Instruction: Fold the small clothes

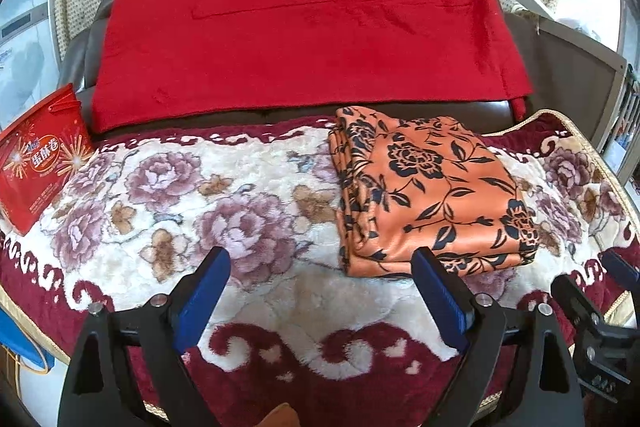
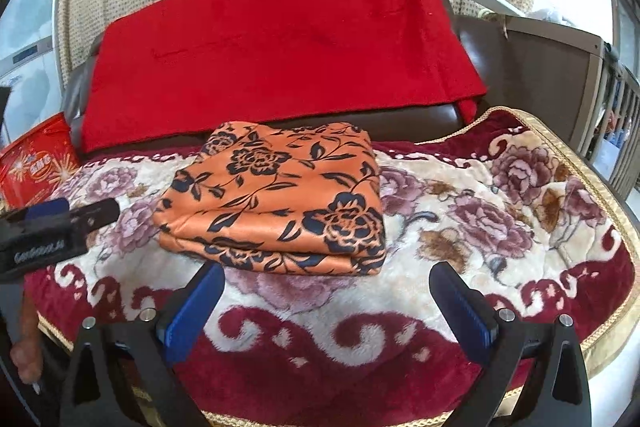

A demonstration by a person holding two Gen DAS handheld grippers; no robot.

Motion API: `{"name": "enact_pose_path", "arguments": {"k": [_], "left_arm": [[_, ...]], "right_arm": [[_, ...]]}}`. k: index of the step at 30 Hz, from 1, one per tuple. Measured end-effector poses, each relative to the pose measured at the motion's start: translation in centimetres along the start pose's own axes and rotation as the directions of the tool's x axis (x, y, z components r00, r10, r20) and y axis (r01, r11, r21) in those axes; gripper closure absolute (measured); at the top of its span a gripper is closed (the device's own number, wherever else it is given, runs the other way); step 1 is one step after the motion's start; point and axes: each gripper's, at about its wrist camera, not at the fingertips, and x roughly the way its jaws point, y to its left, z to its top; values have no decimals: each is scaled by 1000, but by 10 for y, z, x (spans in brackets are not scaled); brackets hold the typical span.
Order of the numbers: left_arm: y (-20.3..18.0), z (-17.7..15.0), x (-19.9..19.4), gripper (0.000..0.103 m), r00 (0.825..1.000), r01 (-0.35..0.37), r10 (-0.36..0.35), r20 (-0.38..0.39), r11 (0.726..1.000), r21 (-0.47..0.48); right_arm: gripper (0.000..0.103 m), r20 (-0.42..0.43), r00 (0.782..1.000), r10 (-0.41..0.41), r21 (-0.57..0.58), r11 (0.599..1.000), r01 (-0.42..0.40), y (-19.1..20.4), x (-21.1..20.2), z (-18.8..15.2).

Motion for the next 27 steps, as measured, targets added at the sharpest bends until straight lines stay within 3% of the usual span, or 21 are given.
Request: {"name": "enact_pose_path", "arguments": {"k": [2,12,16,27], "left_arm": [[-2,1,-3,1,1000,3,-3,7,1000,-3],[-1,3,-6,0,1000,23,-23,8,999,-28],[-4,3,-7,0,999,-6,6,35,1000,-19],[-6,3,-3,0,1000,-26,26,12,1000,-13]], "right_arm": [[0,-5,1000,-13,2,1000,13,-3,1,5],[0,-20,999,-25,-9,1000,25,-4,4,14],[0,-29,999,-36,-16,999,35,-4,5,15],[0,-42,998,-49,-9,999,48,-6,9,22]]}}
